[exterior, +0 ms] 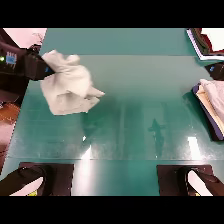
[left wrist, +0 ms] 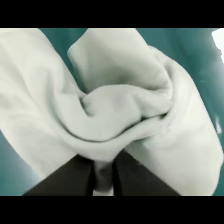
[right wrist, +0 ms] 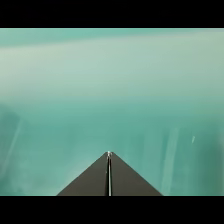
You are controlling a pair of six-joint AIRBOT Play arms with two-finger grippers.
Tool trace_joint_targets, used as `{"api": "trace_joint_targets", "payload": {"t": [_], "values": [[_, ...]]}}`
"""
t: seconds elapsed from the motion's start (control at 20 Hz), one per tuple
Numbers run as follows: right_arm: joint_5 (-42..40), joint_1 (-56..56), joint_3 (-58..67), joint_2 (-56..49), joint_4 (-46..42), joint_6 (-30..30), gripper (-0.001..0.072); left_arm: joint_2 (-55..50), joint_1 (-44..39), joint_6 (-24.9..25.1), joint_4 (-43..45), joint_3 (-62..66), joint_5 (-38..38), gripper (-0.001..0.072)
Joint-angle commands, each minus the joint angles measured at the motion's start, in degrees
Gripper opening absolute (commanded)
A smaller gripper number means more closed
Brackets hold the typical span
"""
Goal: Fold the shirts.
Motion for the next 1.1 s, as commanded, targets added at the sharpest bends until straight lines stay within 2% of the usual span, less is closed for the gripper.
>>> {"api": "trace_joint_targets", "payload": {"t": [0.0, 0.1, 0.2, 0.25, 0.3, 0.35, 0.4, 0.6, 0.7, 0.85, 1.05], "values": [[-0.4, 0.0, 5.6, -1.1, 0.0, 0.0, 0.0014, -5.5, -10.3, 2.6, -2.1, 4.9, 0.5, 0.0029], [1.6, 0.0, 9.1, -2.8, 0.0, 0.0, 0.0014, -11.4, -13.6, 6.1, -6.9, 4.9, 1.0, 0.003], [4.6, 0.0, 12.1, -4.5, 0.0, 0.0, 0.0014, -18.7, -15.1, 10.2, -15.2, 4.9, 5.4, 0.003], [6.7, 0.0, 13.6, -5.4, 0.0, 0.0, 0.0014, -21.8, -15.1, 12.4, -18.0, 5.0, 7.6, 0.007], [8.7, 0.0, 14.7, -6.2, 0.0, 0.0, 0.0014, -24.7, -14.8, 13.2, -18.5, 5.0, 9.4, 0.0443], [10.2, 0.0, 15.3, -7.0, -0.1, 0.0, 0.0014, -26.8, -13.9, 12.7, -18.1, 5.0, 9.8, 0.072], [11.5, 0.0, 15.8, -7.7, -0.2, 0.0, 0.0014, -28.2, -12.2, 11.4, -18.2, 5.0, 8.7, 0.0652], [14.3, 0.0, 15.7, -9.6, -0.1, 0.0, 0.0014, -26.6, -1.7, 9.9, -18.2, 4.6, 0.1, 0.0649], [15.6, 0.0, 15.7, -10.4, -0.1, 0.0, 0.0014, -24.8, 2.2, 7.9, -18.5, 1.4, -1.2, 0.0649], [16.4, 0.0, 15.7, -10.9, 0.0, 0.0, 0.0014, -21.2, 1.8, 8.0, -20.0, -11.9, 3.2, 0.065], [16.3, 0.0, 15.7, -10.9, -0.1, 0.0, 0.0014, -19.9, -6.3, 8.0, -24.4, -30.1, 16.3, 0.065]]}}
